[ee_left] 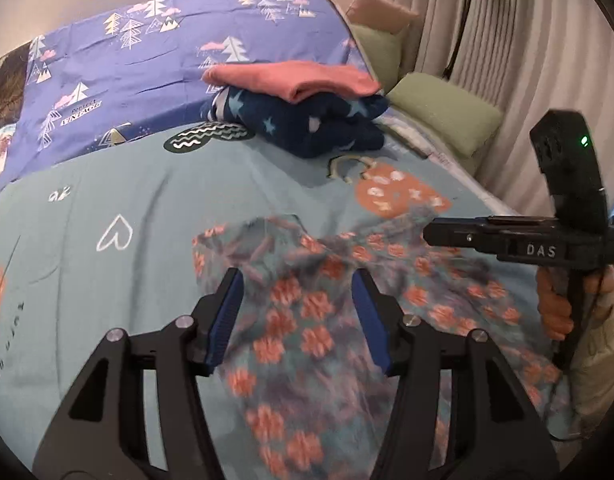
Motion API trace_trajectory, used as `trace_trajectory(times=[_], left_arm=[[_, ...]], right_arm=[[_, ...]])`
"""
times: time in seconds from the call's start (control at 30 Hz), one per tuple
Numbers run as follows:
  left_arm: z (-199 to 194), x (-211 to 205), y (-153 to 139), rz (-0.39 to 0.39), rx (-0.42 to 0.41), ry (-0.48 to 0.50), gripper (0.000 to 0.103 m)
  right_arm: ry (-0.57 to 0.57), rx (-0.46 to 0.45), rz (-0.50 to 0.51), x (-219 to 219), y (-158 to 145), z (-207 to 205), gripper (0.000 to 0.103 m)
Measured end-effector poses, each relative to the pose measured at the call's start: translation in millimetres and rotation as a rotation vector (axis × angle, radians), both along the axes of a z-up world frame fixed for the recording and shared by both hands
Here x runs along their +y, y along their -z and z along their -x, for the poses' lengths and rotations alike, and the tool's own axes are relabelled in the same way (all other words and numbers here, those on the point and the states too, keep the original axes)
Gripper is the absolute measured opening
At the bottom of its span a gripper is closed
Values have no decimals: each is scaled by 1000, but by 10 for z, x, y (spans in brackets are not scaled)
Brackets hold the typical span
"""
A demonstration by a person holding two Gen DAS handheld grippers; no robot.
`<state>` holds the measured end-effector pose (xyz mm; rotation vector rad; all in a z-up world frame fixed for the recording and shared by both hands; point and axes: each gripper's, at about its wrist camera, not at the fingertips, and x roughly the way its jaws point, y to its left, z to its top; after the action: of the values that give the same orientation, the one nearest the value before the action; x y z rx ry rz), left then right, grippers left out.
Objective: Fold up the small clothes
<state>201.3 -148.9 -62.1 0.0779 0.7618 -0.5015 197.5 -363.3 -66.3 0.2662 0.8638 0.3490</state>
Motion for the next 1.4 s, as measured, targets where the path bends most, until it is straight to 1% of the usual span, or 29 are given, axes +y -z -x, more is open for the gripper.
trace_trajectory(times=[0.03,0.1,0.13,0.17,0.2,0.23,0.27,0.33,0.4,0.5,0.57,0.63,0.67,0.7,0.73,0.77,0.8,0.83,0.87,0.9,0.97,1.0,1.03,1.1,1.13,1.17,1.27,1.33,1.4], left_arm=[[-123,-38,119,-22,36,-12,58],[-341,-28,370,-78,101,-52,58],[-388,1,446,-73,105,-61,60],[-368,39,425,-52,101,-60,60],[-351,66,375,-37,100,-59,60],[-333,77,347,-37,96,-58,60],[-307,90,323,-52,91,-60,60],[-219,133,271,-75,84,-72,60],[-43,216,173,-41,74,-55,60],[283,340,12,17,48,-30,62],[529,378,-43,43,52,-4,63],[764,373,-44,69,64,28,63],[901,344,-1,79,85,54,63],[987,310,66,65,104,67,63],[1068,258,180,20,126,67,63],[1119,237,271,-15,125,55,63],[1214,249,365,-42,88,33,67],[1299,296,412,-28,62,12,68],[1336,342,423,-1,76,-1,68],[1363,404,402,35,100,-21,68],[1427,473,343,61,117,-36,68],[1479,485,309,57,105,-34,67],[1527,480,286,48,89,-28,68],[1647,442,312,9,65,-6,68],[1682,427,360,-14,67,-12,68],[1732,433,406,-19,78,-21,68],[1795,512,471,18,94,-41,70],[1866,567,456,22,94,-43,70],[1937,606,454,29,100,-39,70]], right_arm=[[2,14,5,8,50,-78,20],[49,58,69,-11,246,-217,19],[61,78,63,-40,357,-283,19],[66,68,-29,-137,447,-289,19],[76,68,-86,-215,456,-268,18],[83,69,-124,-275,447,-245,18],[86,67,-135,-302,434,-217,18],[92,65,-116,-313,391,-145,19],[103,47,-85,-312,253,27,20],[67,-8,-70,-298,60,419,21],[33,-27,-47,-264,-34,684,21],[-8,-44,-21,-166,-92,998,21],[-25,-45,-20,-111,-105,1078,21],[-52,-43,-28,-40,-93,1219,22],[-71,-39,-29,32,-75,1290,25],[-89,-32,-6,114,-12,1419,27],[-92,-20,55,199,93,1532,29],[-87,-16,99,246,168,1608,29],[-76,-57,130,278,234,1729,29],[-54,-109,157,306,223,1858,29],[-31,-127,211,368,145,1985,29],[-22,-131,228,393,92,2033,29],[-17,-138,222,418,24,2089,31],[-54,-162,140,452,-50,2177,31],[-72,-166,114,482,-61,2215,32],[-88,-150,107,544,-17,2232,32],[-49,-82,216,636,227,2284,32],[-35,-104,196,577,264,2434,33],[-28,-92,164,481,239,2559,33]])
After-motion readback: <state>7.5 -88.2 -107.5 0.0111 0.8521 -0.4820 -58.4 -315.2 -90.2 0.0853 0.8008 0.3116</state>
